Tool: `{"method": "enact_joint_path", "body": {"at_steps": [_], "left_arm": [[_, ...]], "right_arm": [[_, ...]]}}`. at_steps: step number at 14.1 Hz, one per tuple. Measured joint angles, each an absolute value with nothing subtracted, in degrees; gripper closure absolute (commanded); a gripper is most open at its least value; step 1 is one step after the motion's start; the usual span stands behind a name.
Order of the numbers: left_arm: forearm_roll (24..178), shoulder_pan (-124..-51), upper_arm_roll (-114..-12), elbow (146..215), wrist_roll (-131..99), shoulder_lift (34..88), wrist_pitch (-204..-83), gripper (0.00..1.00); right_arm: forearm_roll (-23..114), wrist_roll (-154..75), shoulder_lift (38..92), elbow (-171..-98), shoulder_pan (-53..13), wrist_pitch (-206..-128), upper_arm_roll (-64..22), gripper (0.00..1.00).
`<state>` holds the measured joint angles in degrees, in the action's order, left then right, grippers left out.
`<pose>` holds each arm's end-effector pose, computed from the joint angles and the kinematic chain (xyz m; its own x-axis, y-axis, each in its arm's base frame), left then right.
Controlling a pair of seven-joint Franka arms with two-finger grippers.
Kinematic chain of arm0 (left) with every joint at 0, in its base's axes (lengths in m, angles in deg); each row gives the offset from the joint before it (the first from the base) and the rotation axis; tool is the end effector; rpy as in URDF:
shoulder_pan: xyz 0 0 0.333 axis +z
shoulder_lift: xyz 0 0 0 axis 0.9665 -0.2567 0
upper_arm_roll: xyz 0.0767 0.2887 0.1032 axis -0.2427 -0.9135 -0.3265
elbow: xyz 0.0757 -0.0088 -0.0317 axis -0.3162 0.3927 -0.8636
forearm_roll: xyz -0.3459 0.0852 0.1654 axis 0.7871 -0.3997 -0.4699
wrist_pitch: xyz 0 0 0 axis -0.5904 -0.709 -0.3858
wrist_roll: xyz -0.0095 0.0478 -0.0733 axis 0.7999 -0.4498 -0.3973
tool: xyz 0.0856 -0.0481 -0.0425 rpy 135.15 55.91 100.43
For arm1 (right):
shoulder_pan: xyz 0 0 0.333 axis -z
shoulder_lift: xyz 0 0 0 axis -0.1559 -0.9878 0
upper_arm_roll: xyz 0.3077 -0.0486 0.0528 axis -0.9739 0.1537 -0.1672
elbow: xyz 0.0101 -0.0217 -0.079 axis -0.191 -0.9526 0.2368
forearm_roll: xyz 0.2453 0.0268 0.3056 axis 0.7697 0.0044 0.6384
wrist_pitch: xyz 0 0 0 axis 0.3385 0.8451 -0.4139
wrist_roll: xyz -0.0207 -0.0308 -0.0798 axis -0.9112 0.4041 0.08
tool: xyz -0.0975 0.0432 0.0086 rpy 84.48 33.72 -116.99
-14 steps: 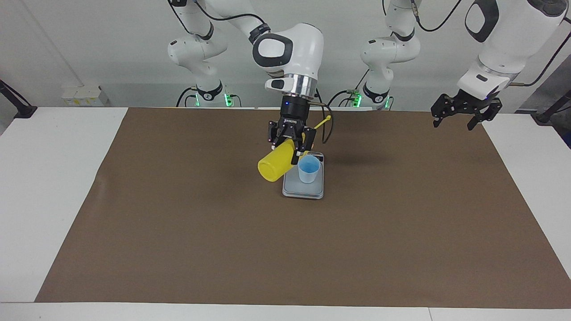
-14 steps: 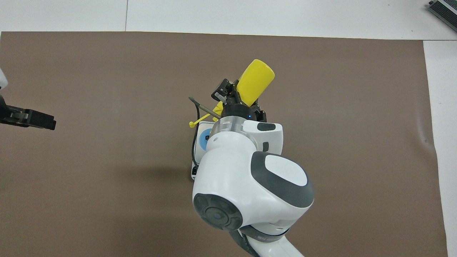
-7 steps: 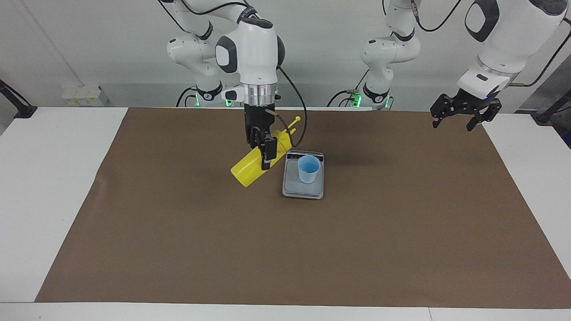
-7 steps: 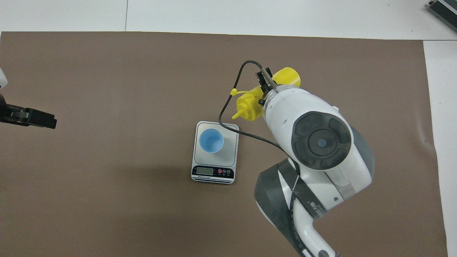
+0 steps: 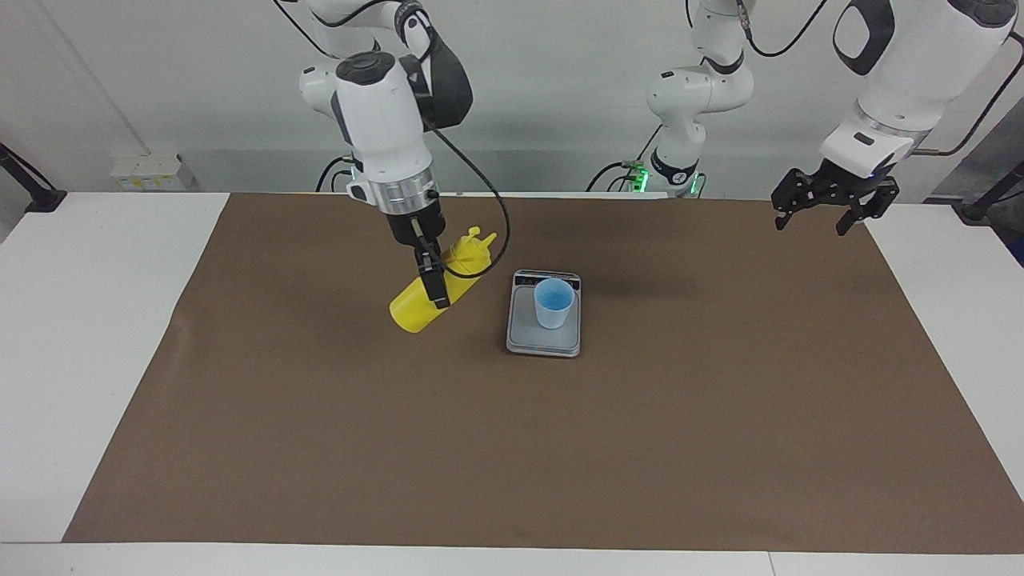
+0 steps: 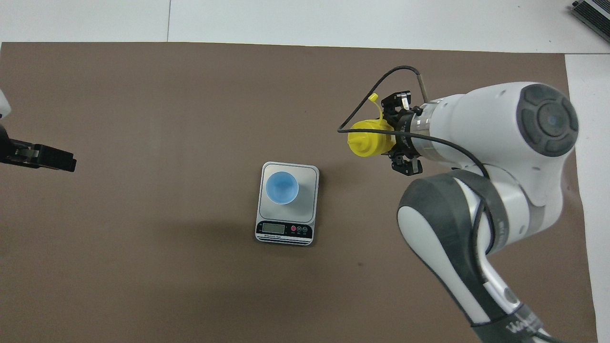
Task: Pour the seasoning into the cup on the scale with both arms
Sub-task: 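Turn the bottle upright and carry it back with the right gripper, then lower the bottle onto the table and open the right gripper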
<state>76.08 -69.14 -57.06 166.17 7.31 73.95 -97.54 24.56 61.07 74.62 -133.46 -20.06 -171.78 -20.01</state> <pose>0.5405 -0.0304 0.6129 0.9819 -0.1895 0.0010 -0.1895 -0.9819 -0.0075 0.5870 0.1872 0.5174 0.1942 -0.9632 -0.1857 -0.9620 -0.1500 -0.2281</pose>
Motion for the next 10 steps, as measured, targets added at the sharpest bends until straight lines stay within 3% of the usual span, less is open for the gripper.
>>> {"method": "enact_joint_path", "body": {"at_steps": [4, 10], "left_arm": [[76.08, -69.21, -57.05, 166.17, 7.31, 73.95, -97.54, 0.0], [76.08, -69.38, -57.05, 166.17, 7.31, 73.95, -97.54, 0.0]], "right_arm": [[38.81, 54.78, 74.55, -136.91, -12.94, -170.03, -19.93, 1.0], [48.85, 50.37, 73.75, -143.37, -3.57, -167.86, -19.86, 1.0]]}}
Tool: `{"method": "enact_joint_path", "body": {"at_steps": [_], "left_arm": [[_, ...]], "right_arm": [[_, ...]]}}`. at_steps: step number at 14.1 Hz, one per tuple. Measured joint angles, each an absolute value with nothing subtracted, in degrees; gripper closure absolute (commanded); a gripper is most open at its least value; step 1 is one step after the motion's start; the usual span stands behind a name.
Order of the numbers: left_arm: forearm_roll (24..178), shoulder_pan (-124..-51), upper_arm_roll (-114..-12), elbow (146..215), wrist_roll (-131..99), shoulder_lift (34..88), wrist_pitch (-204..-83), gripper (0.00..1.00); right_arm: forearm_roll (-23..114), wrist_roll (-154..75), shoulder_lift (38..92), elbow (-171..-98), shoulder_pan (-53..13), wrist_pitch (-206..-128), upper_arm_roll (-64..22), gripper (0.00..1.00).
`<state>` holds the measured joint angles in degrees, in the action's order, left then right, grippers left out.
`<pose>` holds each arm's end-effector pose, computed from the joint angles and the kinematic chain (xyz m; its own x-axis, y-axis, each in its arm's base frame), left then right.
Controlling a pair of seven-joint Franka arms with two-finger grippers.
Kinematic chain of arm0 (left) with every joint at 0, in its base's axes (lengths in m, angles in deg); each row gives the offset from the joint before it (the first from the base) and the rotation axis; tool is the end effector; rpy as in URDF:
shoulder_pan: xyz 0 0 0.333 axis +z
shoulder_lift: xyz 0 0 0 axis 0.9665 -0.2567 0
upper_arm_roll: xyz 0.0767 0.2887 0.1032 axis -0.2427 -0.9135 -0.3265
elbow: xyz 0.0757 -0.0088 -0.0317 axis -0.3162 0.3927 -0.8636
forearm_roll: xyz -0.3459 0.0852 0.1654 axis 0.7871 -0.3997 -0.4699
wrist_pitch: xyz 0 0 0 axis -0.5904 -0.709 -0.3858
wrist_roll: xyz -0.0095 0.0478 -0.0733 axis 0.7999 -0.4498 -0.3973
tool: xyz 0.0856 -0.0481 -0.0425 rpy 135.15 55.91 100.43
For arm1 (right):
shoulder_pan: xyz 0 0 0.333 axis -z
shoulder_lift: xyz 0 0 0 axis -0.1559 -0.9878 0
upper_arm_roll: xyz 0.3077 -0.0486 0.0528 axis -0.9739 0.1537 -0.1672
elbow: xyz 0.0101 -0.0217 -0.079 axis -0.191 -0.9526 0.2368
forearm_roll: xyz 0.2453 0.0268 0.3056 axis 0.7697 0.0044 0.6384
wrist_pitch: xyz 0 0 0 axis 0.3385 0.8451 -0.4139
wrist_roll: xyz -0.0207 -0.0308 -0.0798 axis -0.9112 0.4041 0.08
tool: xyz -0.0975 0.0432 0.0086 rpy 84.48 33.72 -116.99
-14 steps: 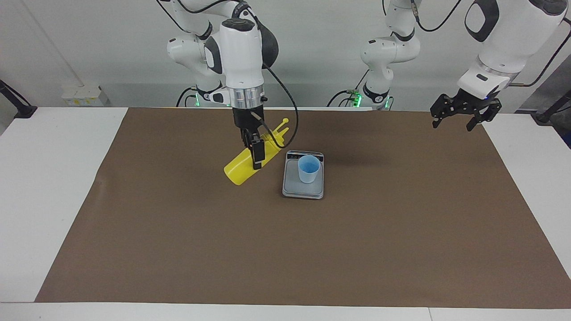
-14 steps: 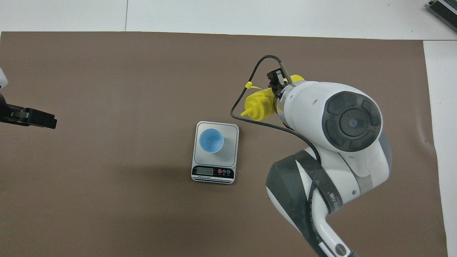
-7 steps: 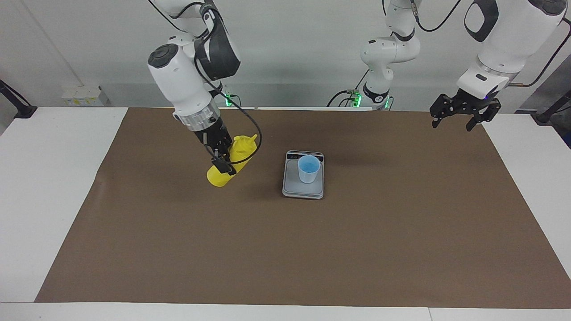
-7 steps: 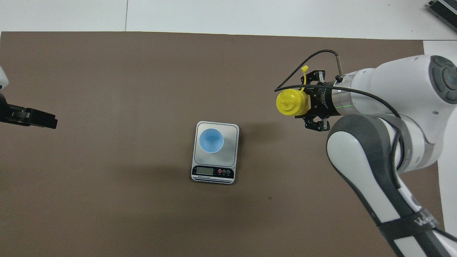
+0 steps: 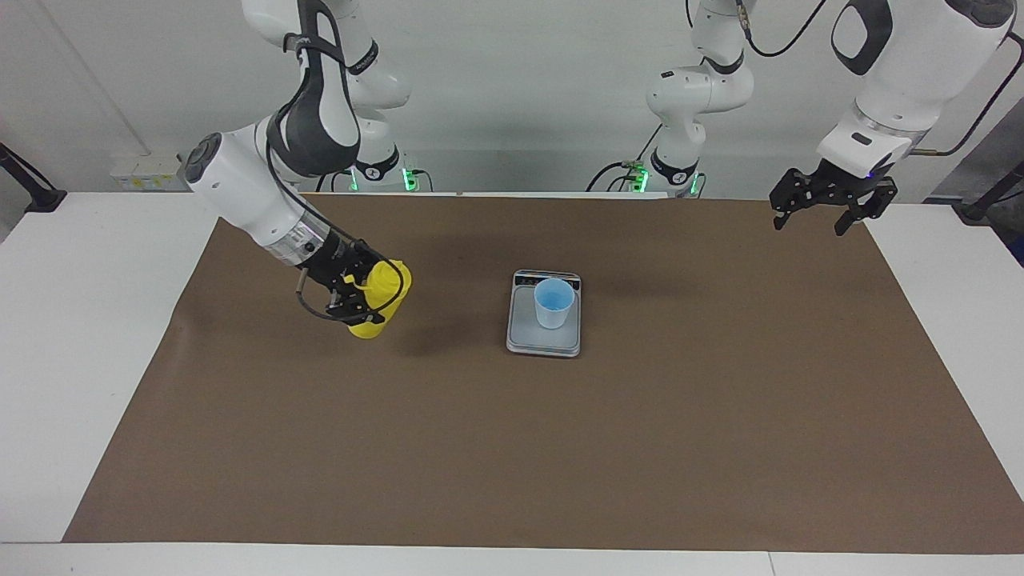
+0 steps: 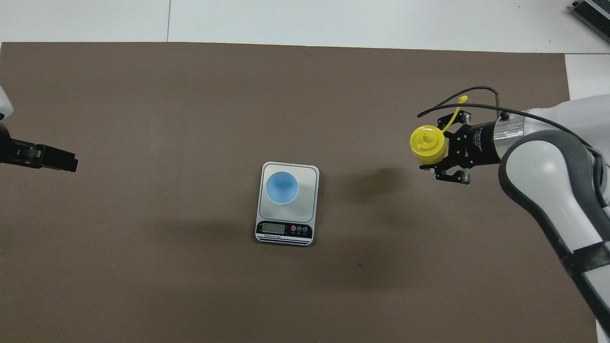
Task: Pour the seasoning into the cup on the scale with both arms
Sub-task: 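Lower the bottle onto the table and open the right gripper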
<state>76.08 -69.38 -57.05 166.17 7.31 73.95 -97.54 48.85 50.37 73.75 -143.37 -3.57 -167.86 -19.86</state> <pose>0.5403 -0.0328 0.6129 0.9810 -0.1938 0.0010 -0.1938 -0.9810 -0.0075 0.5857 0.0338 0.4253 -0.1268 -0.8509 -0.5098 -0.9901 0.1397 0.0131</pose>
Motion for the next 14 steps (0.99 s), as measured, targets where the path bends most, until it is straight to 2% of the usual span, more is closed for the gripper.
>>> {"method": "enact_joint_path", "body": {"at_steps": [6, 14], "left_arm": [[76.08, -69.38, -57.05, 166.17, 7.31, 73.95, -97.54, 0.0], [76.09, -69.39, -57.05, 166.17, 7.31, 73.95, -97.54, 0.0]], "right_arm": [[56.58, 40.28, 71.53, -149.24, 6.17, -167.73, -19.81, 1.0], [58.14, 29.71, 68.37, -150.13, 9.12, -166.01, -19.84, 1.0]]}}
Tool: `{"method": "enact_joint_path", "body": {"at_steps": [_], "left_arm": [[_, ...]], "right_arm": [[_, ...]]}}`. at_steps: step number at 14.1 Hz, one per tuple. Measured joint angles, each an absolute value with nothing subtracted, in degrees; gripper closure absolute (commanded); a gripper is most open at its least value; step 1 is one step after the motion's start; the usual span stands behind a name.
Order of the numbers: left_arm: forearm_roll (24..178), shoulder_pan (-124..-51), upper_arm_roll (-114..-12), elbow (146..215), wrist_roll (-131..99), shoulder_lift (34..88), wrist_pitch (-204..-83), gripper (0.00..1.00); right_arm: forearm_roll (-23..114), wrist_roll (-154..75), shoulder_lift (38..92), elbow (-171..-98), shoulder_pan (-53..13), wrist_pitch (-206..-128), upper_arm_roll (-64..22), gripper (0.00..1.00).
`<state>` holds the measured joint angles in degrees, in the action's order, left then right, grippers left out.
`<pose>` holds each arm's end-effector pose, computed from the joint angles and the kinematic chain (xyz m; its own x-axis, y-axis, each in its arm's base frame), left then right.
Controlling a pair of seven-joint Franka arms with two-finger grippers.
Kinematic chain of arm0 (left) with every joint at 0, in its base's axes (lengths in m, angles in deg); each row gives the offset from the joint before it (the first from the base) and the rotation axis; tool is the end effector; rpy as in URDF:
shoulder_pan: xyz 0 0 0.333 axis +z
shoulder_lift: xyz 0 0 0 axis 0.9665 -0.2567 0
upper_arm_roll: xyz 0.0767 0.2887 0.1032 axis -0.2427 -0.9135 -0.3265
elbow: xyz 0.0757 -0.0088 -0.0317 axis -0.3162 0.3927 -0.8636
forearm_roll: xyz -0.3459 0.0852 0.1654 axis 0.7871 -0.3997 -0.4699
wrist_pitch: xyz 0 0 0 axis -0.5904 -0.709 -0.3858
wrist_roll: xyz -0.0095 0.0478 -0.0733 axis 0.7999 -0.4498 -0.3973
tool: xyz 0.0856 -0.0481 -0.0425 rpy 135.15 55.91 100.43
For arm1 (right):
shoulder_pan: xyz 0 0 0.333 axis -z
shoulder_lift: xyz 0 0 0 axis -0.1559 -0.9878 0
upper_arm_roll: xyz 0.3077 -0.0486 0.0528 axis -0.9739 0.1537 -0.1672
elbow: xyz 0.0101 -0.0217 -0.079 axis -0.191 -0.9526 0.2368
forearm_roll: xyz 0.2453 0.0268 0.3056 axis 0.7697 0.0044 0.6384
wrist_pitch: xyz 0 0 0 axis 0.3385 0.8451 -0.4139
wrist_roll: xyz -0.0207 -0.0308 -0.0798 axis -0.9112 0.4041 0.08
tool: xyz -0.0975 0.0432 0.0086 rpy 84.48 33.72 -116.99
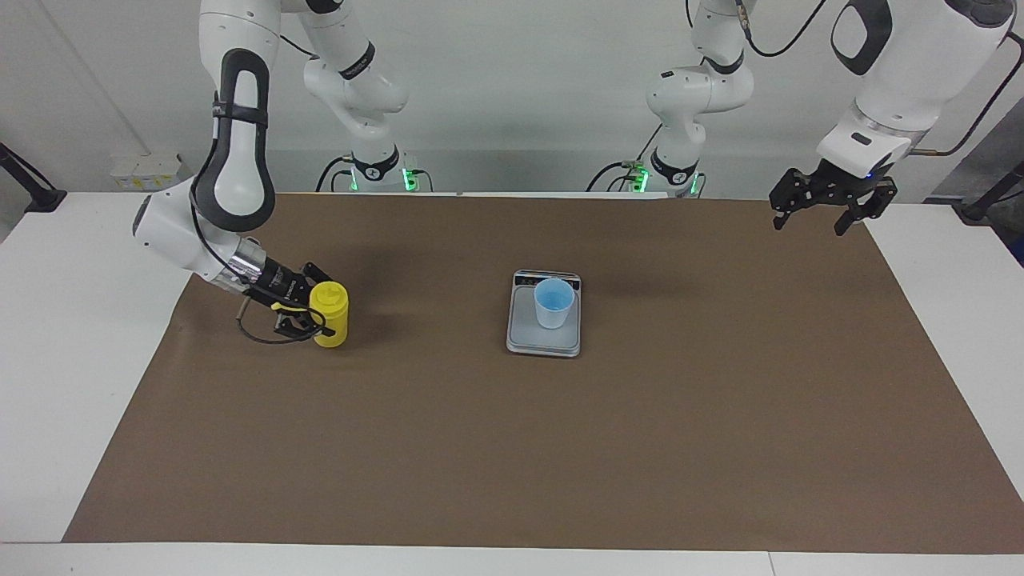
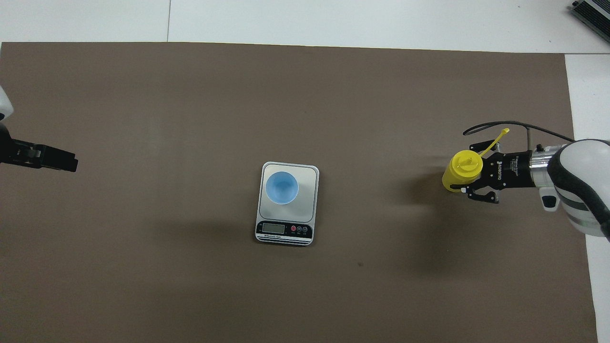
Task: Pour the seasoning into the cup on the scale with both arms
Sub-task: 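Lower the bottle onto the table and open the right gripper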
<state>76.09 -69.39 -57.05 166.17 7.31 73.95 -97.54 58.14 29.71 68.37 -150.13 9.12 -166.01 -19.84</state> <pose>0.5403 -0.0329 0.6129 0.9810 -0.1940 0.0011 -0.1939 -0.9810 -0.0073 0.5546 -0.0806 0.3229 -0.1340 -0.7585 -0.6377 -0.9898 0.1337 0.0490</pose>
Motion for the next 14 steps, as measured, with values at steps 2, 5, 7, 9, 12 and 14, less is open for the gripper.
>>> {"method": "enact_joint_path", "body": {"at_steps": [2, 5, 7, 9, 12, 14], "left_arm": [[76.09, -69.39, -57.05, 166.17, 7.31, 73.95, -97.53, 0.0], [76.08, -69.39, -57.05, 166.17, 7.31, 73.95, -97.53, 0.0], [76.08, -69.39, -57.05, 166.17, 7.31, 73.95, -97.53, 0.0], [76.09, -69.39, -57.04, 166.17, 7.31, 73.95, -97.53, 0.0], [76.1, -69.4, -57.03, 166.17, 7.31, 73.95, -97.54, 0.0], [76.12, -69.4, -57.03, 166.17, 7.31, 73.95, -97.54, 0.0]], "right_arm": [[58.22, 29.01, 68.01, -150.13, 9.5, -165.2, -19.84, 0.85], [58.24, 28.96, 68.14, -149.83, 9.48, -165.15, -19.88, 0.34], [58.24, 28.95, 68.81, -149.67, 9.48, -165.15, -19.88, 0.32], [58.24, 28.93, 69.35, -149.64, 9.49, -165.16, -19.82, 0.28], [57.71, 28.7, 70.22, -149.27, 9.49, -165.19, -19.75, 0.08], [55.81, 28.6, 71.36, -148.77, 9.5, -165.2, -19.7, 0.0]]}}
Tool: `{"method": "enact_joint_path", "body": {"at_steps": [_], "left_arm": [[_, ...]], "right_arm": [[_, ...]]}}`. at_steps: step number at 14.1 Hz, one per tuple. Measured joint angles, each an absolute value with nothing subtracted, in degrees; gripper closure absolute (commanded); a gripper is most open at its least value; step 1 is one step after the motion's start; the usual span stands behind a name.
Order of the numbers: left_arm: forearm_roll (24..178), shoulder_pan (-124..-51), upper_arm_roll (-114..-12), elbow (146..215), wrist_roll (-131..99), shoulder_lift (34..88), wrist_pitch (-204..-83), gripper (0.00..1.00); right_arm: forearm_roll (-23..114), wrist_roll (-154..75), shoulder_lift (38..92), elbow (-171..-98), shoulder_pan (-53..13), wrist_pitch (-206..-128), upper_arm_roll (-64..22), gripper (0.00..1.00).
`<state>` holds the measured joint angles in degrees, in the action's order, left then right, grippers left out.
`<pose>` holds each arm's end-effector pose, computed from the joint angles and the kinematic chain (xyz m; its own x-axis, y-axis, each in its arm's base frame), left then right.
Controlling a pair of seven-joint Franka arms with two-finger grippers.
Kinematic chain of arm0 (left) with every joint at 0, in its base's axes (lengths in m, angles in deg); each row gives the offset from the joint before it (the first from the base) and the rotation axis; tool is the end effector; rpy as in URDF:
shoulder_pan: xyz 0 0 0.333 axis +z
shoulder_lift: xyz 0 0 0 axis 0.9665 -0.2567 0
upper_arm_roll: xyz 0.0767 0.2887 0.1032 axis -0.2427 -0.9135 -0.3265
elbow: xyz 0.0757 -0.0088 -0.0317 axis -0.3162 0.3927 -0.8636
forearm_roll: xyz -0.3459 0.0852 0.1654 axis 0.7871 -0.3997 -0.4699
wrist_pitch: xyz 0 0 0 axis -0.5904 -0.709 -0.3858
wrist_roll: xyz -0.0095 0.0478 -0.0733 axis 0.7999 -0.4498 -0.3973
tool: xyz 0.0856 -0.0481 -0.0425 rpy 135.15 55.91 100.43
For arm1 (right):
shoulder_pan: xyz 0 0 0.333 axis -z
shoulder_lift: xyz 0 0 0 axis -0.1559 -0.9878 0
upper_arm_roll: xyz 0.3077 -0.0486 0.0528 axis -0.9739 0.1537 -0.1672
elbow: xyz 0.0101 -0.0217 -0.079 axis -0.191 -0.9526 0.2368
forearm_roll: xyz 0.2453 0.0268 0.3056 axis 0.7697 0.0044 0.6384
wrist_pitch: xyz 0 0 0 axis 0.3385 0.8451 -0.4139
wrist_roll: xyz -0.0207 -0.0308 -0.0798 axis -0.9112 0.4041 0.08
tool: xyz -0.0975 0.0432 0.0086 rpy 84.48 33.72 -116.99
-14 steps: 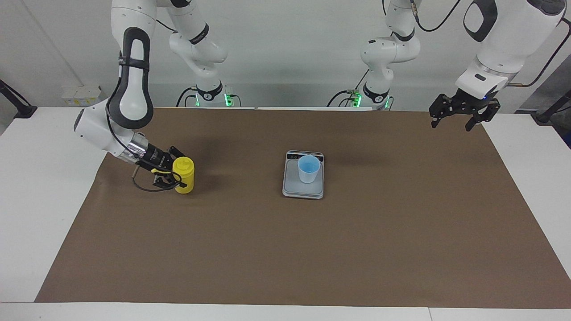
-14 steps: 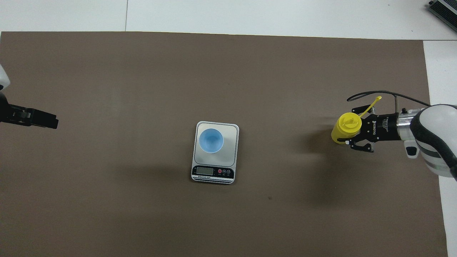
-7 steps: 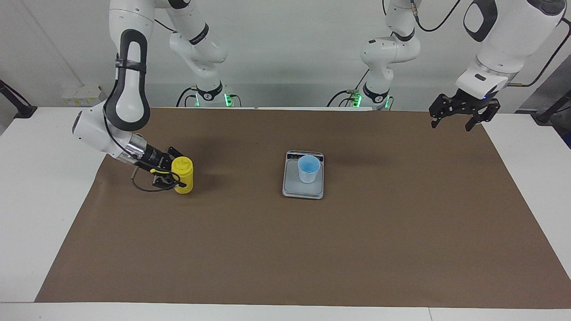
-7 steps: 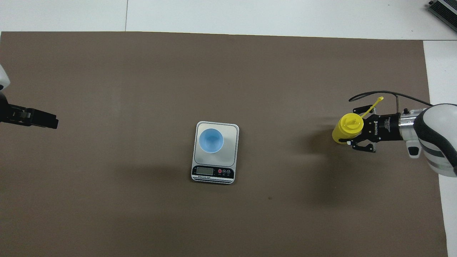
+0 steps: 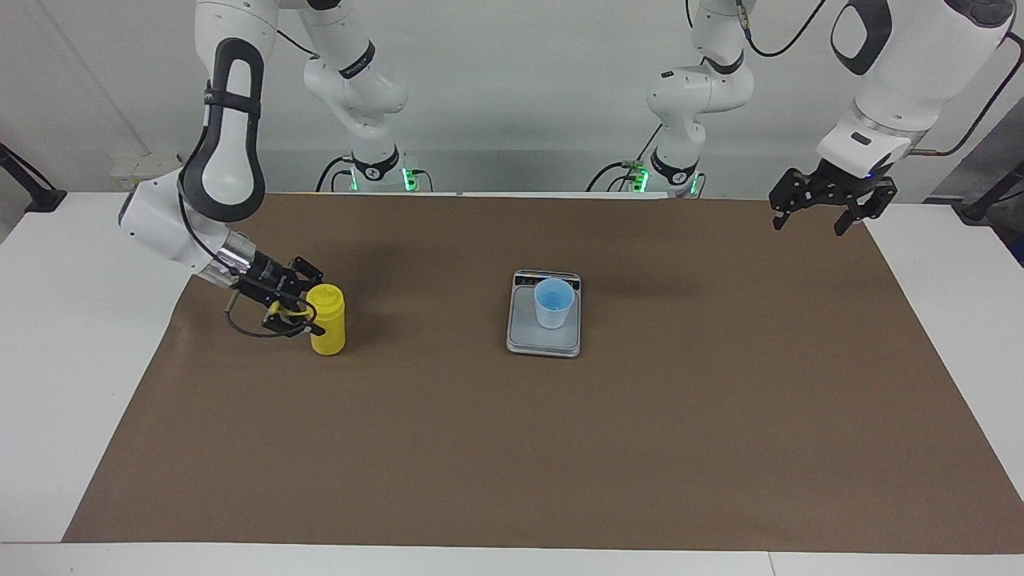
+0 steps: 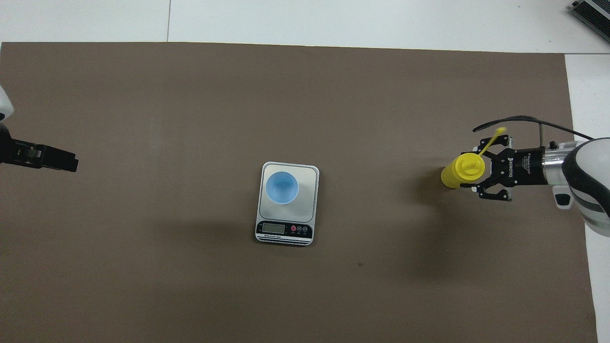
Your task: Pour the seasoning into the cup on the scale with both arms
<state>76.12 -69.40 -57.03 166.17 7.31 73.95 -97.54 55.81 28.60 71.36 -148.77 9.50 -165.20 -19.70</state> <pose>0.5403 -0.0332 0.6128 0.9809 -0.1945 0.0011 -0.1944 -0.9809 -0.0068 0.5576 -0.0871 0.3601 -0.0607 -0.7911 -0.6087 -0.9951 0.0958 -0.0253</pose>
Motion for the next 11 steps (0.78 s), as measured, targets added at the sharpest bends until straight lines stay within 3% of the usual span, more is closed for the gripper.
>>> {"method": "enact_joint_path", "body": {"at_steps": [6, 11], "left_arm": [[76.14, -69.41, -57.03, 166.17, 7.31, 73.95, -97.54, 0.0], [76.14, -69.42, -57.02, 166.17, 7.31, 73.95, -97.54, 0.0]], "right_arm": [[53.59, 28.31, 72.82, -148.53, 9.53, -165.22, -19.63, 0.0], [37.58, 25.65, 77.84, -146.56, 9.28, -165.16, -19.93, 0.0]]}}
